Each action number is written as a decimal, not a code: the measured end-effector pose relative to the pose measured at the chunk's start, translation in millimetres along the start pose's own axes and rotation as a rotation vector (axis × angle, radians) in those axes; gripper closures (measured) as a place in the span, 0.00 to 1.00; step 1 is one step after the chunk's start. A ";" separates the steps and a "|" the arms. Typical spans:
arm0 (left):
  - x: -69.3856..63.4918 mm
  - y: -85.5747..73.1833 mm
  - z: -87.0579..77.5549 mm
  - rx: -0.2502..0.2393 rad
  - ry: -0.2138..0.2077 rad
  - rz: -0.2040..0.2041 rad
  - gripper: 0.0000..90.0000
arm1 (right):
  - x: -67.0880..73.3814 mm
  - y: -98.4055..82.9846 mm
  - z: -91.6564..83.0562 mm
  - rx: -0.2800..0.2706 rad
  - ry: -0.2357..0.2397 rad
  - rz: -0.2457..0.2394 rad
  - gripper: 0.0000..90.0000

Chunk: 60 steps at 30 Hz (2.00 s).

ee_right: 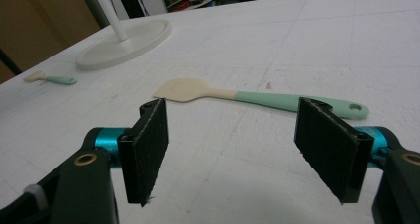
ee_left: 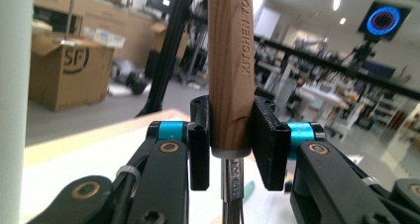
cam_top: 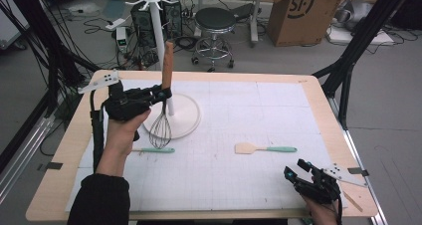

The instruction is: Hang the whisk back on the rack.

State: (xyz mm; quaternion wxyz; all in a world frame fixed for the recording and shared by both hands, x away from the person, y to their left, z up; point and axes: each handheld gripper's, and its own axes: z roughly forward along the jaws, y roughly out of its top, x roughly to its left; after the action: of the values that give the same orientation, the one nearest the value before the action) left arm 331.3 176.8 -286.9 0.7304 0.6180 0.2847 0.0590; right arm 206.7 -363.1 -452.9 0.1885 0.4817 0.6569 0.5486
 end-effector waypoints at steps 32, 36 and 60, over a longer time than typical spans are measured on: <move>32.3 56.6 -8.9 -0.088 0.103 0.066 0.79 | -0.8 -0.9 0.3 0.008 -0.006 -0.002 0.32; 31.2 59.4 -4.3 -0.083 0.098 0.077 0.79 | -0.8 -1.1 0.6 0.013 -0.007 0.003 0.32; 50.1 47.8 6.5 -0.116 0.095 0.018 0.79 | -1.5 -1.9 -0.7 0.009 -0.014 0.001 0.32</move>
State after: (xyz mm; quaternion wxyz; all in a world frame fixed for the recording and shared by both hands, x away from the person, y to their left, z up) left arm 388.8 204.1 -258.8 0.7503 0.5736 0.3092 0.1112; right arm 206.0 -364.7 -454.9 0.1908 0.4869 0.6576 0.5424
